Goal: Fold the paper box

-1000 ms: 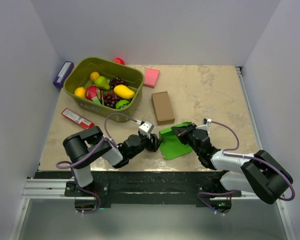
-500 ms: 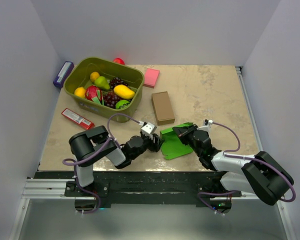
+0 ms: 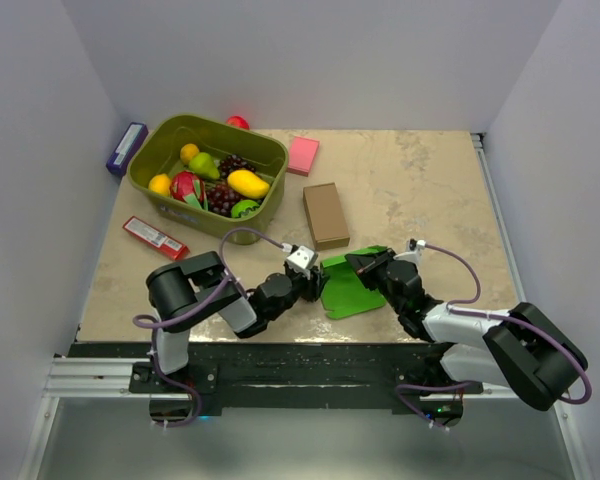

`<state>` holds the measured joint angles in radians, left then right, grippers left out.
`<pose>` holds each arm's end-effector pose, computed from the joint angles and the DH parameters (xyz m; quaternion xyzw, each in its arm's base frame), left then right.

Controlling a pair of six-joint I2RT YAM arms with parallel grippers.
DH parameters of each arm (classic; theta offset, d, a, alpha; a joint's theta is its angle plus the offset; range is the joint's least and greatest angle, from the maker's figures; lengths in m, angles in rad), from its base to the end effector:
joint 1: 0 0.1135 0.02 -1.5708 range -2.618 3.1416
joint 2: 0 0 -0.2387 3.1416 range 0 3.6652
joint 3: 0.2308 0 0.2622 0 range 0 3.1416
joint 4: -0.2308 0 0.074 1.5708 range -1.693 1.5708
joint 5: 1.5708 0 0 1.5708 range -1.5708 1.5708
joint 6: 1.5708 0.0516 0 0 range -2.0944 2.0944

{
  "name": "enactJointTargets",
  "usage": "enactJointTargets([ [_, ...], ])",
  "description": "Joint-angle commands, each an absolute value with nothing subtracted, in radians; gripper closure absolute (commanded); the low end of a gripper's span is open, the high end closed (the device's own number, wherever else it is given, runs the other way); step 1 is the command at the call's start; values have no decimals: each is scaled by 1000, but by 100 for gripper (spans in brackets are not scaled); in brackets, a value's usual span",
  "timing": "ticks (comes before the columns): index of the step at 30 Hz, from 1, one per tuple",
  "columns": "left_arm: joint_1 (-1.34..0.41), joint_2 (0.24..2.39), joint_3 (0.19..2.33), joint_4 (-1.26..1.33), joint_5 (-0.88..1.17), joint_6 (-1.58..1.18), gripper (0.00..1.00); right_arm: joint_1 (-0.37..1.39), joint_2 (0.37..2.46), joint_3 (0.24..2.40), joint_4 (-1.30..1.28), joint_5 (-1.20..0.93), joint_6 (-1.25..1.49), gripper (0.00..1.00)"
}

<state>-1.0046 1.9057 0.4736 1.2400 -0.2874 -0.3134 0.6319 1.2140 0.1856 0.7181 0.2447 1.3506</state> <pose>0.1810 -0.2575 0.0709 0.1730 0.7494 -0.2981 0.5653 0.1993 0.1304 0.1116 0.3493 0.7253 0.4354 0.4028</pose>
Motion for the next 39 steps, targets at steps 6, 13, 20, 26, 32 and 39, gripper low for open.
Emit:
enactJointTargets([
  [6,-1043,1936,572,1230,-586,-235,69,644,1212,178,595,255,1339,100],
  [13,-1071,1960,638,1105,-761,-219,81,658,1203,202,531,276,1367,100],
  [20,-1072,1970,635,1083,-838,-190,97,664,1117,198,444,328,1376,100],
  [26,-1069,1910,621,991,-810,-207,100,663,1031,232,364,333,1333,92],
  [32,-956,1740,592,687,-540,-324,100,663,910,391,137,307,1091,41],
  [39,-792,1574,591,422,-157,-342,100,663,890,670,-202,253,703,16],
])
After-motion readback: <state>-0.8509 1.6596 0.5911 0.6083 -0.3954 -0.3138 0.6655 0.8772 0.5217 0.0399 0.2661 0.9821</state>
